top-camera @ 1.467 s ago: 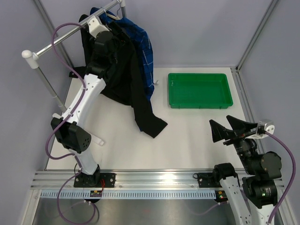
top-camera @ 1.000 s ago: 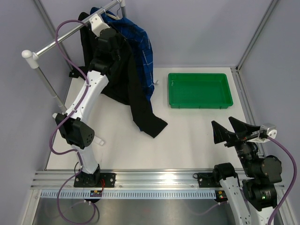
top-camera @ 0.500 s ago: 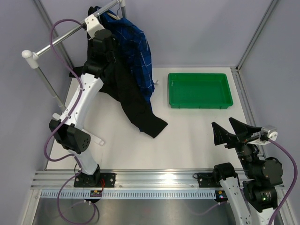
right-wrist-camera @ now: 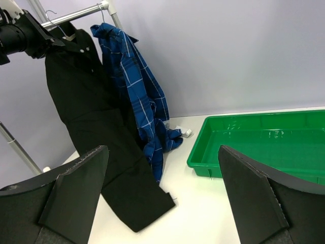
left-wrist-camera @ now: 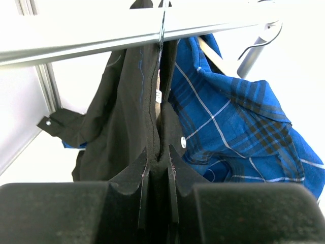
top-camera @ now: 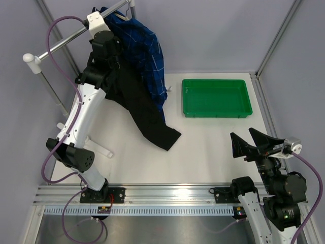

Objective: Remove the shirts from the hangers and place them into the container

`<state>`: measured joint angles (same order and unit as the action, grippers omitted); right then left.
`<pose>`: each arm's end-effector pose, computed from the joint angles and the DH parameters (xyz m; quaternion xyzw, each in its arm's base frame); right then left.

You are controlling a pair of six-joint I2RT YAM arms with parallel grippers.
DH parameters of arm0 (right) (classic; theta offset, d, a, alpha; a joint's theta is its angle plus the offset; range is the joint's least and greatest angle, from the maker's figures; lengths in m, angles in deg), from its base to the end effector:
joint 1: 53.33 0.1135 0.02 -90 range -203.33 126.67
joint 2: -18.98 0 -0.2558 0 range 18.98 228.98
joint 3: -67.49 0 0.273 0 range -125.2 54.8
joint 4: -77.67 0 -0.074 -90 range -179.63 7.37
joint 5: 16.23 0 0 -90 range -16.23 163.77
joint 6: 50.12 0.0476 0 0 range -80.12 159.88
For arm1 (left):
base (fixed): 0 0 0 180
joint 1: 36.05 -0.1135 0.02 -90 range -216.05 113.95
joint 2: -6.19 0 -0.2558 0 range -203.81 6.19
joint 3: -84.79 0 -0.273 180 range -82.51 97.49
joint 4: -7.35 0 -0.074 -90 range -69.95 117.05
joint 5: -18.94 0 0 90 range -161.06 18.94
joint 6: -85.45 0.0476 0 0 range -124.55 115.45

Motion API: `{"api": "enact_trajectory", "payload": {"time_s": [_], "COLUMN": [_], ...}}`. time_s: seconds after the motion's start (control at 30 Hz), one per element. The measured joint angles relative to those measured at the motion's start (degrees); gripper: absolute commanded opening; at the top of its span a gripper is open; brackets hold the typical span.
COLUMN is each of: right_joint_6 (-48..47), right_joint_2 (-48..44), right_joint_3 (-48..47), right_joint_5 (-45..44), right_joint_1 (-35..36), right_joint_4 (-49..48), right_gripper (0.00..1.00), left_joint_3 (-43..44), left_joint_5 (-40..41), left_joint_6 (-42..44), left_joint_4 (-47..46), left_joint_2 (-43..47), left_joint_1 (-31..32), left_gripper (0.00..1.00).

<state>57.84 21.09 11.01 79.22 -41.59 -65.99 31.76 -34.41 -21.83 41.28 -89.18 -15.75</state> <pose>0.0371 0.0123 0.3824 -0.0066 0.5881 0.2341 0.7741 0.3743 -0.1082 0.5067 -0.1996 0.6903 0.0029 0.6955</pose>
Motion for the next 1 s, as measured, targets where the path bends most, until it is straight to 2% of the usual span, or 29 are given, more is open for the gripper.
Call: {"api": "enact_trajectory", "payload": {"time_s": [0.53,1.0], "right_joint_6": [0.0,0.0], "right_joint_2": [-0.24,-0.44], "right_joint_3": [0.37,0.48], "right_joint_5": [-0.02,-0.02], "right_joint_1": [0.0,0.04], "right_joint_4": [-0.04,-0.04], "right_gripper": [0.99,0.99], "left_joint_3": [2.4,1.66], "left_joint_5": [-1.14,-1.7], "left_joint_6": [5.29,4.7], "left_joint_4": [2.32,6.62], "left_joint_2": [1.2,7.1], "left_joint_1": [0.02,0.85], "left_gripper": [0.0,0.0]}}
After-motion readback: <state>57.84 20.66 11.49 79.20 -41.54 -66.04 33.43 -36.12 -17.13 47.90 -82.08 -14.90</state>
